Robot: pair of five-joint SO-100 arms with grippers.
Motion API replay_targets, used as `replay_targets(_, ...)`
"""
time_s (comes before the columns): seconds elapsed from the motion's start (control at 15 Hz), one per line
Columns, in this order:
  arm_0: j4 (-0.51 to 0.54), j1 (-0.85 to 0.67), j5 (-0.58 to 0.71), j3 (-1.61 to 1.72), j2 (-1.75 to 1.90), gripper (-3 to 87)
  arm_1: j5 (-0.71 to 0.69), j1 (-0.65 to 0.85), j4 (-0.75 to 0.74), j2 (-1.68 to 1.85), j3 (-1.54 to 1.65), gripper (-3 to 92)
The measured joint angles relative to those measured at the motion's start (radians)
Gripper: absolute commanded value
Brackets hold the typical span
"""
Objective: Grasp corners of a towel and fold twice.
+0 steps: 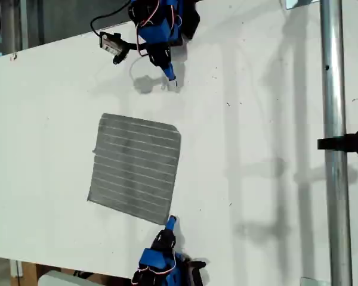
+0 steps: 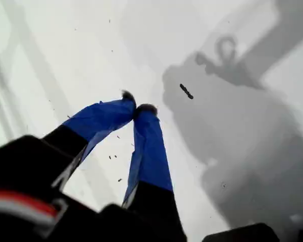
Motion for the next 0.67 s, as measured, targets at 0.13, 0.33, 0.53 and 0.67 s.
replay_targets(0.13,0.0,-0.054,-0.126,0.0,0.0,-2.6,-0.002,0.084,0.002,0.0,0.0,1.6)
replay_targets(0.33,0.0,-0.086,-0.376,0.0,0.0,-2.6,-0.002,0.133,0.002,0.0,0.0,2.2)
replay_targets(0.53,0.0,-0.08,-0.388,0.0,0.0,-2.6,-0.002,0.138,0.002,0.0,0.0,1.9)
replay_targets(0.67,0.0,-0.081,-0.391,0.0,0.0,-2.6,-0.002,0.138,0.002,0.0,0.0,-0.3)
